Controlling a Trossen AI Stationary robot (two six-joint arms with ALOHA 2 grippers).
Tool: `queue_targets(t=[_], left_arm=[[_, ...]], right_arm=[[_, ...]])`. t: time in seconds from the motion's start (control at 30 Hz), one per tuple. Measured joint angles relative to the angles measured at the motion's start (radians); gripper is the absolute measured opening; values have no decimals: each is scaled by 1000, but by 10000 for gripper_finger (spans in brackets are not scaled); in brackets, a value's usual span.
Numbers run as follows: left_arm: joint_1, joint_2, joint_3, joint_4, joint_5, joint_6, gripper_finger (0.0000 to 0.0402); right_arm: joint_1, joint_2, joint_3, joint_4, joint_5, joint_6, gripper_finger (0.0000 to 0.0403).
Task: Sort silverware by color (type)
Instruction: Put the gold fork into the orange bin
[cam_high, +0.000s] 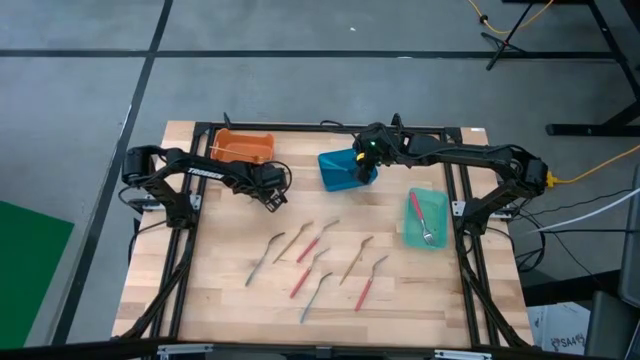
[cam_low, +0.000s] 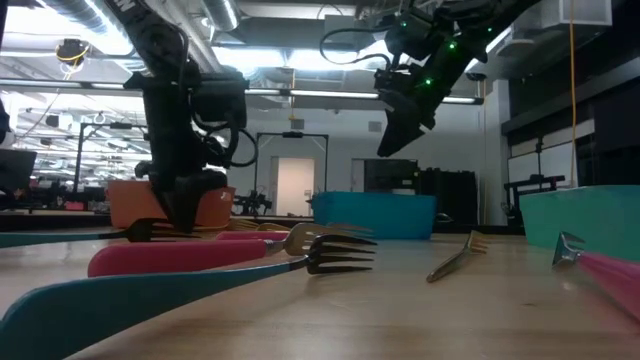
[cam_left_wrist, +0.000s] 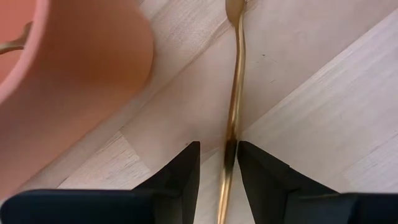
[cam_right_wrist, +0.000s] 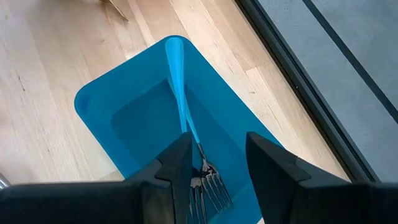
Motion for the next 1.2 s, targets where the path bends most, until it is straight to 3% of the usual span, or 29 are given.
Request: queue_targets(t=[0.6, 1.0, 1.2], left_arm=[[0, 3, -3, 12, 11, 0, 105], [-1, 5, -4, 14, 24, 2, 21], [-1, 5, -3, 12, 20, 7, 6]], right_arm=[[0, 0, 0, 0, 0, 0, 138], [0, 0, 0, 0, 0, 0, 138], [0, 0, 0, 0, 0, 0, 138]])
